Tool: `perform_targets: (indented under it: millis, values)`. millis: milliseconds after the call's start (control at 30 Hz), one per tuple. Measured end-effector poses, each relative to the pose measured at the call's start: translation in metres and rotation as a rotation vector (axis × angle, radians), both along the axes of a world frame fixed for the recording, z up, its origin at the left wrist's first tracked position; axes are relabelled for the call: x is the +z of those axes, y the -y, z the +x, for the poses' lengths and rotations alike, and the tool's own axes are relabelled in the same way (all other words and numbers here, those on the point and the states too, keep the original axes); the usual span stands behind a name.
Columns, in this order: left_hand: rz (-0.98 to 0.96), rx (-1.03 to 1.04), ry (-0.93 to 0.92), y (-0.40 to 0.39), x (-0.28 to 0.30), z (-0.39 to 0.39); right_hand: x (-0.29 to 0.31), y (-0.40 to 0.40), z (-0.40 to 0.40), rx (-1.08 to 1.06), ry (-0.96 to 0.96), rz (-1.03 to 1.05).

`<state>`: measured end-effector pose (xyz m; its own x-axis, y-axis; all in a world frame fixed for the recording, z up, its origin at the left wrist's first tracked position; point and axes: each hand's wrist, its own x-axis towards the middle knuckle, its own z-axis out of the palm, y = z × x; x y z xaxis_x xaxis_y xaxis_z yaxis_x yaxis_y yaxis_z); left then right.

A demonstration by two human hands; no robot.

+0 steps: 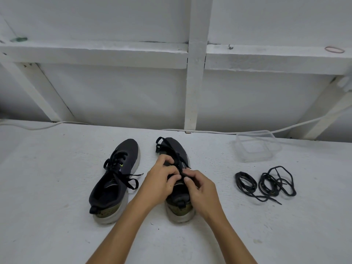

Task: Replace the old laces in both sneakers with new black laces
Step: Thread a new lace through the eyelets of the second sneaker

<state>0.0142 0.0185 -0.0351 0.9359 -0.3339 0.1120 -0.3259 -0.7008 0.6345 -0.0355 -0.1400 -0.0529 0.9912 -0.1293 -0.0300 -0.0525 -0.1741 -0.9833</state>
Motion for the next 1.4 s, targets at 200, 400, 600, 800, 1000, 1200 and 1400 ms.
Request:
perform_targets:
  millis: [200,400,600,800,1000,1200,1400]
  values:
    - [-0.016,-0.002,-0.011,0.003,0.001,-0.006,0.0,-0.005,-0.003,-0.05,0.019,-0.02]
    - [-0.097,-0.008,-0.025,-0.005,0.011,-0.011,0.004,-0.007,-0.006,-0.109,0.031,-0.012]
    - [-0.477,0.193,-0.07,-0.021,0.044,-0.027,0.012,-0.009,-0.008,-0.069,0.016,-0.025]
    - [-1.462,0.414,-0.397,-0.038,0.08,-0.023,0.013,-0.01,-0.01,-0.061,0.013,-0.031]
    - [-0.03,0.176,-0.037,-0.029,0.054,-0.015,0.01,-0.009,-0.009,-0.072,-0.002,-0.01]
    - [0.338,0.006,0.239,-0.015,0.041,-0.01,0.012,-0.01,-0.009,-0.082,-0.002,-0.019]
    - [-0.709,-0.097,-0.403,-0.028,0.081,-0.014,0.013,-0.012,-0.009,-0.107,-0.014,0.002]
